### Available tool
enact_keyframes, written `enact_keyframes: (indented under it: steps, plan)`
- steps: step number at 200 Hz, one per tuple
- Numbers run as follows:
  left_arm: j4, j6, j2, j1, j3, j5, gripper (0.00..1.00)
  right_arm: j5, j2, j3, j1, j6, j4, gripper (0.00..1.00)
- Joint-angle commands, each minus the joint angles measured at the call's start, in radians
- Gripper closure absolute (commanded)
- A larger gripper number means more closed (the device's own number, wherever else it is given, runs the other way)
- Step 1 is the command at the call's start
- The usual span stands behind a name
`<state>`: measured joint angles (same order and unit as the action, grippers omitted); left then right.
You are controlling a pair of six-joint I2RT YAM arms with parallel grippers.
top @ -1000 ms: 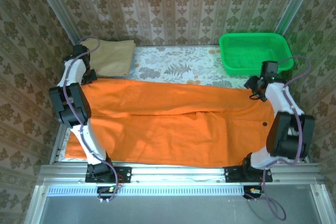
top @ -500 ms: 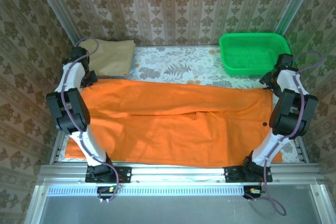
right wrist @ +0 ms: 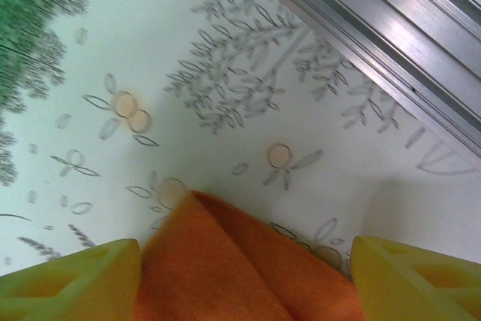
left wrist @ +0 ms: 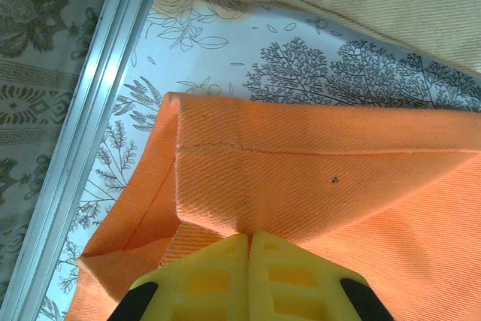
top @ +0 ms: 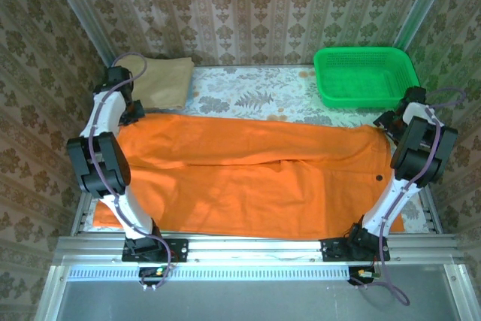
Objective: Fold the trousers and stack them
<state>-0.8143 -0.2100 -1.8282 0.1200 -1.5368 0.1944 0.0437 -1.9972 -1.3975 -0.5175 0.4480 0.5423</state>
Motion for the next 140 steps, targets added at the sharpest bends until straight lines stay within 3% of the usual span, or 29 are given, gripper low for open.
enact_keyframes:
  steps: [1,50,82,106,140]
  plan:
    - [0.001,-0.018,0.021,-0.003,-0.002,-0.007,1.0,0.026,-0.021,-0.049,0.015,0.01,-0.015,0.26]
    - [0.003,-0.009,0.036,-0.002,0.001,-0.01,1.0,0.053,-0.035,-0.046,0.039,0.017,-0.037,0.29]
    - [0.001,-0.001,0.044,-0.002,0.0,-0.004,1.0,0.054,-0.051,-0.056,0.047,0.012,-0.022,0.37]
    - [-0.002,0.002,0.05,-0.002,-0.005,-0.002,1.0,0.045,-0.039,-0.042,0.047,0.015,-0.036,0.52]
    - [0.005,0.002,0.065,-0.002,-0.003,-0.002,1.0,0.048,-0.01,-0.051,0.052,0.016,-0.03,0.82]
